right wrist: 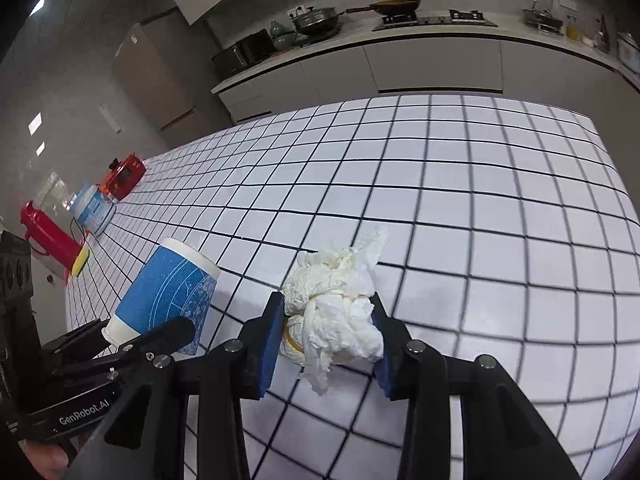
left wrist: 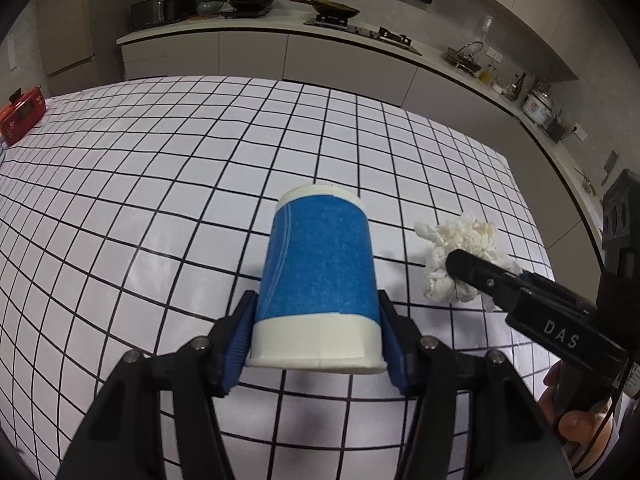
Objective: Collect trash
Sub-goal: 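Grasp the blue paper cup with the left tool while the right tool grasps the white tissue, then carry cup and tissue over the black bin and open both tools to drop them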
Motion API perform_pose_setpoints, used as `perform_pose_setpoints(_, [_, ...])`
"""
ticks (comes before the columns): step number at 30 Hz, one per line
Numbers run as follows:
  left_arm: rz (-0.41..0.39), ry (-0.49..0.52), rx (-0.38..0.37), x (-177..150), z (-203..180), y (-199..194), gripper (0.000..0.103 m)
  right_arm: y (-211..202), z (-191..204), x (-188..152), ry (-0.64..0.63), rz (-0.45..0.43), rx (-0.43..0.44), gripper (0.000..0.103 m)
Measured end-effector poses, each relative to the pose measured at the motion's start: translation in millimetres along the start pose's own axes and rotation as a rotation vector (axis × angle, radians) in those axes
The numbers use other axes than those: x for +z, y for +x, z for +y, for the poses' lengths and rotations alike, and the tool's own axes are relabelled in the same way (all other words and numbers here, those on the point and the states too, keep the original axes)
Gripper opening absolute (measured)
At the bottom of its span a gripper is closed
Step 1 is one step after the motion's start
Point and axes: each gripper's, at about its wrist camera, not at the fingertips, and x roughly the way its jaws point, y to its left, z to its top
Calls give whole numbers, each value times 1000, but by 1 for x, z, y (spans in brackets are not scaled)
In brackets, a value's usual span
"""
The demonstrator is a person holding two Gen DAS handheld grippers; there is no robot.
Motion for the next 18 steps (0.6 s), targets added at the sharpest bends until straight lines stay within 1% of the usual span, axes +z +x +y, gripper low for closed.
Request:
perform_pose_setpoints(4, [1, 63, -56, -13, -19, -9, 58, -36, -18, -23, 59, -38, -29, 42])
perform_pose_setpoints(8, [20, 148, -136, -26, -53, -11, 58, -78, -46, -50, 155, -92, -76, 42])
perform_pose_setpoints(13, [56, 261, -237, -47, -112, -12, 58, -139, -90, -98, 278, -138, -181, 42])
perform_pose_setpoints(18, [73, 343, -293, -70, -176, -19, 58, -203, -142, -146, 375, -184, -265, 42])
